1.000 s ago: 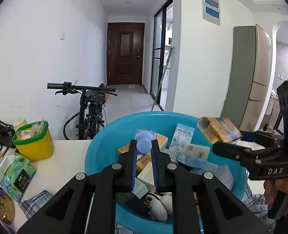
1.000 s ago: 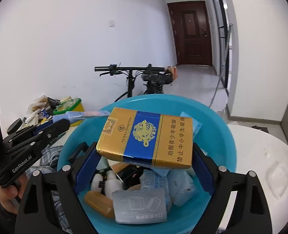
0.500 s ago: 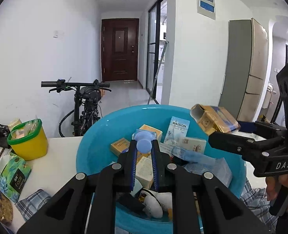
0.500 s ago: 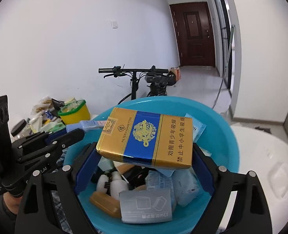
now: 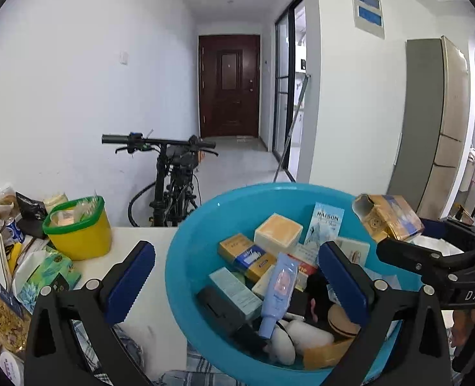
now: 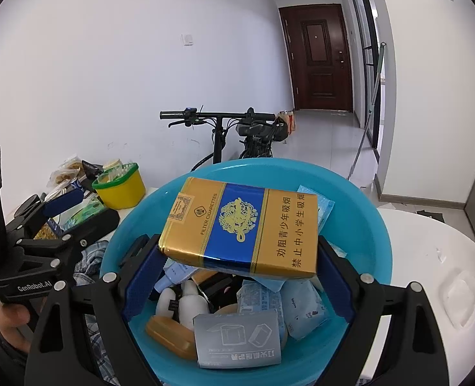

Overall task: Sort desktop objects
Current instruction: 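Open the left gripper to drop the blue tube into the basin, then lower the gold box into the basin and open the right gripper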

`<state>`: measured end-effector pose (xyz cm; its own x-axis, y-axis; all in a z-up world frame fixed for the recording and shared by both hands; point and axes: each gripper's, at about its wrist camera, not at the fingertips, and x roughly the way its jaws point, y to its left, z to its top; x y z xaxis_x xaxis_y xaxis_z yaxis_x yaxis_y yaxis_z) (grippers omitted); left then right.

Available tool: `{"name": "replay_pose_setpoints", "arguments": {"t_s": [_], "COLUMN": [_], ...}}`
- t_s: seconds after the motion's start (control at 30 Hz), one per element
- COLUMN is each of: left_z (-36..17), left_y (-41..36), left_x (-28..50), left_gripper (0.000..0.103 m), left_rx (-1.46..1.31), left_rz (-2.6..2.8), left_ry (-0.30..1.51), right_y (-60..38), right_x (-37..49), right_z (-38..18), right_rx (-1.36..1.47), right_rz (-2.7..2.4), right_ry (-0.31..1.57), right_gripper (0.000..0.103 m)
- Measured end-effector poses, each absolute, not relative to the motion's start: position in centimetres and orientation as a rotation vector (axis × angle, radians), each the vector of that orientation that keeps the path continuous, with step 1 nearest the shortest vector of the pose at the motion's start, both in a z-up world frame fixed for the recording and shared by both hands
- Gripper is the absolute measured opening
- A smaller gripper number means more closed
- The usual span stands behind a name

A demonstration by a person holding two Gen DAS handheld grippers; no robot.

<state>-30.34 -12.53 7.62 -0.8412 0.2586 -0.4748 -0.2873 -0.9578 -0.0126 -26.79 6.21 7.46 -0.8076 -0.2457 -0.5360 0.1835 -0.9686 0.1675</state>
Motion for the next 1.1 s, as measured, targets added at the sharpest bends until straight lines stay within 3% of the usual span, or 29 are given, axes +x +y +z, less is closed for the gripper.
{"name": "replay_pose_setpoints", "arguments": {"t_s": [1.1], "left_z": [7.81], "left_y": [-12.78], "left_x": [-30.19], "left_gripper": [0.103], "left_rx": [-0.777], "left_rz": [2.769], "left_ry": [0.118], "right_y": [6.70], "right_x": [-27.15], "right_z": [7.02], "right_rx": [0.871], "right_rz": [-2.791], "right_ry": [-0.170], "right_gripper": [0.088]}}
